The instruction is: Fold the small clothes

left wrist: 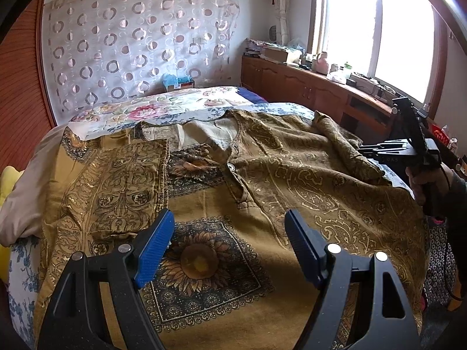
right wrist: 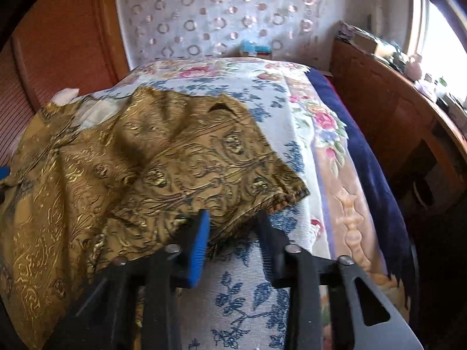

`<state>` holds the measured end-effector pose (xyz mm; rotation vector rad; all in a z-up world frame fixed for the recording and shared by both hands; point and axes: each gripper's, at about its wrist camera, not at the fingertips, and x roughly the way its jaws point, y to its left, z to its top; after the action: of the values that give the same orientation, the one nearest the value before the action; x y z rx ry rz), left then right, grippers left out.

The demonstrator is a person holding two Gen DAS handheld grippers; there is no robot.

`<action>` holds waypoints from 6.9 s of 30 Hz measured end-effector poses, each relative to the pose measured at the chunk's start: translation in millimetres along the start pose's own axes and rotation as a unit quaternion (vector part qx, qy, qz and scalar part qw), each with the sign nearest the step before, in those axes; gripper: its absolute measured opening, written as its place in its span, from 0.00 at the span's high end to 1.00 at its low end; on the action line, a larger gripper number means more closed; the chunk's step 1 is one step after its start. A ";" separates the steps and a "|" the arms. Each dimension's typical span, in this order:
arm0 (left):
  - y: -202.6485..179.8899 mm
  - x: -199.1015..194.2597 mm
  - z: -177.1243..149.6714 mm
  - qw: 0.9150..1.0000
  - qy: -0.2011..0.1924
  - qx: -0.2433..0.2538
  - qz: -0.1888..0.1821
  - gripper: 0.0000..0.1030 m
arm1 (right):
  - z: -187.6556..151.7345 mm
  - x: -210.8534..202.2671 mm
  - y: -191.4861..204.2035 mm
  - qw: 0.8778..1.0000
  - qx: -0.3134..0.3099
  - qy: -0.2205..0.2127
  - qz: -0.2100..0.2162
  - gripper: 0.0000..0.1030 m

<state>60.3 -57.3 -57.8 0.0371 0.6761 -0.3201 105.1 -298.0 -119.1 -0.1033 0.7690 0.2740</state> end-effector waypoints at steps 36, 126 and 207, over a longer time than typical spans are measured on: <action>24.7 -11.0 -2.6 0.999 -0.015 -0.029 0.019 0.24 | 43.3 -28.2 63.1 0.995 -0.068 -0.075 0.017 0.59; 198.5 56.5 61.9 0.988 0.068 -0.079 0.114 0.53 | 85.6 90.2 -34.0 1.000 0.011 0.001 -0.019 0.50; 122.4 -80.4 -26.8 0.995 -0.029 -0.074 0.058 0.96 | 48.6 26.9 66.6 0.989 -0.126 -0.059 0.042 0.51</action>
<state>22.1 85.2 -37.4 -0.0736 0.6361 -0.1589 137.4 -219.2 -102.6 -0.2906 0.6200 0.4526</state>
